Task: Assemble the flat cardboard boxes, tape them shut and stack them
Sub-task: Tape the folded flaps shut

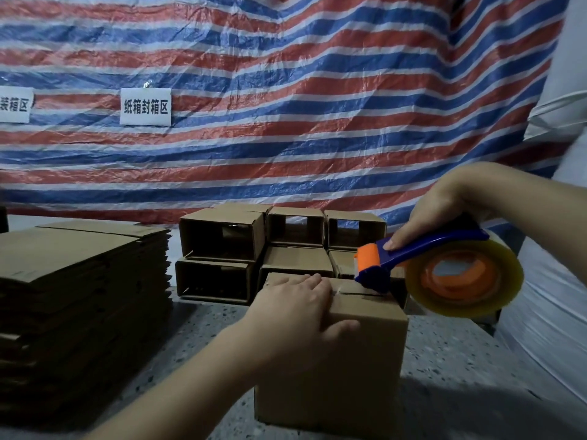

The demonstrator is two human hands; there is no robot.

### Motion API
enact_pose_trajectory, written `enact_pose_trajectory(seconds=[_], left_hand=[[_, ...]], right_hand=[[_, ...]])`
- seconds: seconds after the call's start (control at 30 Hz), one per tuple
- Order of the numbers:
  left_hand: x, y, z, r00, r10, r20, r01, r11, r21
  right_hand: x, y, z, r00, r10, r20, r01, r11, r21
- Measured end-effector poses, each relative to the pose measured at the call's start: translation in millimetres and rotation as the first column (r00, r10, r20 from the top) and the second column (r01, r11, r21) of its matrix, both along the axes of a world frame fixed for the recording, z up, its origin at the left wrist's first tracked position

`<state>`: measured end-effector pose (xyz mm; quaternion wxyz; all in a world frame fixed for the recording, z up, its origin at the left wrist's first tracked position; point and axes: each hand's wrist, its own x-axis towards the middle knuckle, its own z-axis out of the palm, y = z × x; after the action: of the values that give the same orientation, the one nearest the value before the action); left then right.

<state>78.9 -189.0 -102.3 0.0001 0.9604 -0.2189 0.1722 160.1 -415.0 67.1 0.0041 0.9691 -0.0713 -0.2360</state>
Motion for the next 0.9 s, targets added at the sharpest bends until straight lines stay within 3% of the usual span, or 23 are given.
enact_pose_trajectory(seconds=[0.3, 0.47, 0.6, 0.73, 0.9], left_hand=[[1, 1, -4, 1.0, -0.014, 0.024, 0.015, 1.0, -0.01], [5, -2, 3, 0.997, 0.01, -0.075, -0.007, 0.999, 0.04], [2, -33, 11, 1.0, -0.023, -0.008, 0.023, 0.998, 0.056], [2, -62, 1, 0.995, -0.089, -0.041, 0.089, 0.996, -0.003], [8, -64, -13, 0.993, -0.08, 0.084, 0.08, 0.997, 0.001]], right_hand=[[-10, -30, -10, 0.997, -0.028, -0.072, 0.026, 0.999, -0.032], [-16, -29, -12, 0.999, -0.012, -0.051, 0.012, 1.0, -0.006], [-16, -29, -12, 0.999, -0.012, -0.037, 0.011, 1.0, -0.013], [-15, -33, -15, 0.999, -0.012, -0.041, 0.012, 1.0, 0.015], [-13, -42, -22, 0.999, -0.011, -0.046, 0.016, 0.995, 0.099]])
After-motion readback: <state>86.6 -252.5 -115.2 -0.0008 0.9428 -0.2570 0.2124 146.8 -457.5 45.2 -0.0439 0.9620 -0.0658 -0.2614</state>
